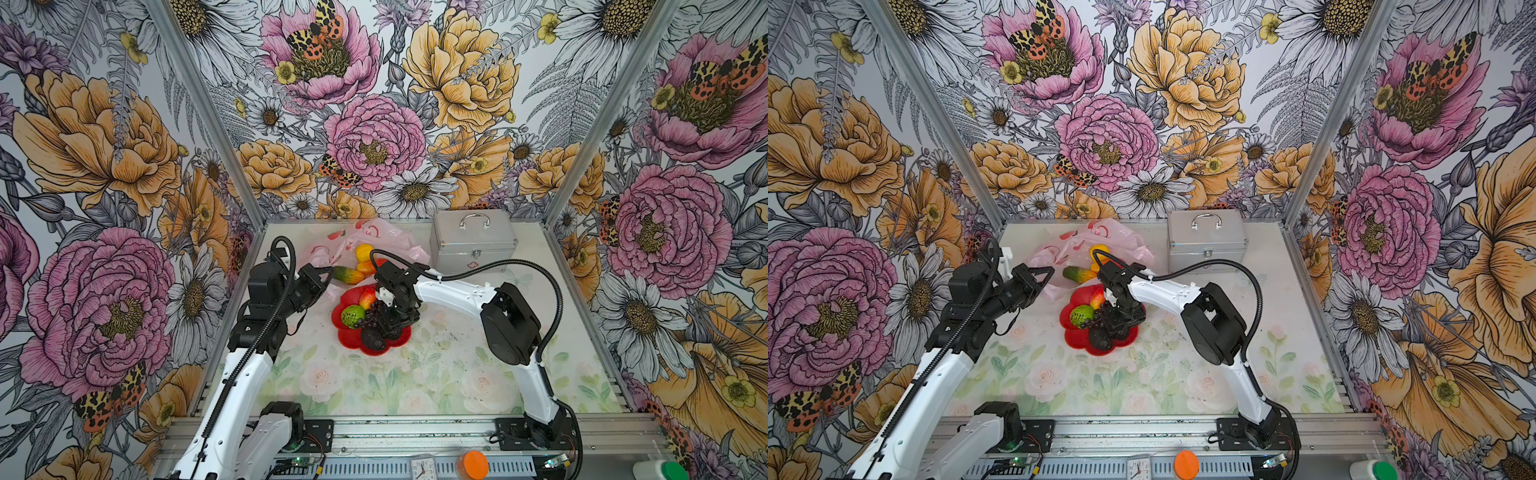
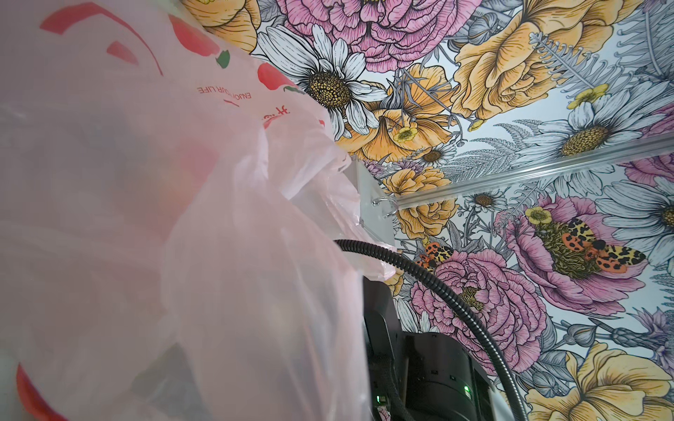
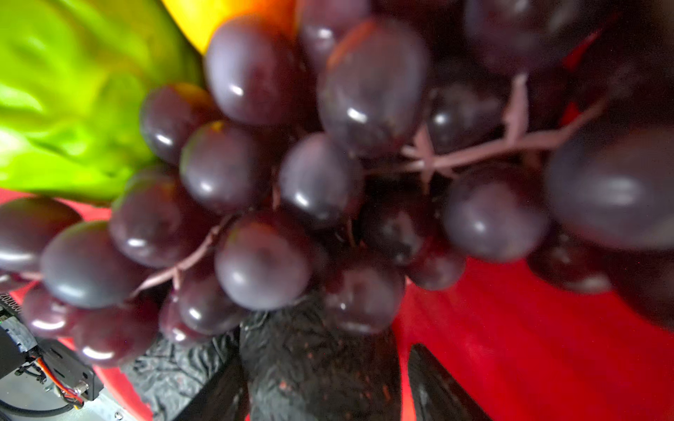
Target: Place the fruits into the plastic bag
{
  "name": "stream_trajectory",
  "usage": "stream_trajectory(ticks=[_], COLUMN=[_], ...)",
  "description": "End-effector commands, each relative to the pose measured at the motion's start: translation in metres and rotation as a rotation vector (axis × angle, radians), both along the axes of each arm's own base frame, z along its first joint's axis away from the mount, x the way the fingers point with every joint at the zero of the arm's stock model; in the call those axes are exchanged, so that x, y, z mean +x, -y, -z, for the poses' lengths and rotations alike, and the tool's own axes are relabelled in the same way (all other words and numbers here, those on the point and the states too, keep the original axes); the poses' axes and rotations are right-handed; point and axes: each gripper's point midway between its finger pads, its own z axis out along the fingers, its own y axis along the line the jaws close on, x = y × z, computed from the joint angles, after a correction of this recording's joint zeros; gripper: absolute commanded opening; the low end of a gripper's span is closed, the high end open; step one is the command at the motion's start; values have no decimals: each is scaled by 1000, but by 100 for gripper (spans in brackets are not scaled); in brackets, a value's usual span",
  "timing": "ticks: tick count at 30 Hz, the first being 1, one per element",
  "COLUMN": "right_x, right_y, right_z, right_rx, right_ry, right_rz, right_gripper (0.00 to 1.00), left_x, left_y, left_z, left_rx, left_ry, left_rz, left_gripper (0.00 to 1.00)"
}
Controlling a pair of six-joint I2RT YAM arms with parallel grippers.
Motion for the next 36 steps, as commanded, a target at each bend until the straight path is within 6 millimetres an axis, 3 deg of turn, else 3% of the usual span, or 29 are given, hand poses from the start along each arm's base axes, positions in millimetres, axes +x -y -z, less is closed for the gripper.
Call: stream_trajectory(ticks=[1,9,14,19,36], right_x=[1,4,6,5,-7], right_y=[-3,-3,1,8,52], right_z=[8,8,-2,-11,-53], right_rx=[-6,-12,-13,-11,26], right_ry=[-9,0,35,50,70], right_rz=[-16,-9,-17,-10,65], right_gripper=[70,64,50,43,40], left_x=[3,4,5,4,5], left_y=[-4,-4,-3,-2,2], left_z=[4,5,5,5,1], left_rx=[-5,-9,-8,-5,7], left_ry=[2,1,2,5,21], left_rz=[-19,-18,-15,-13,0], left_gripper=[0,0,0,0,0])
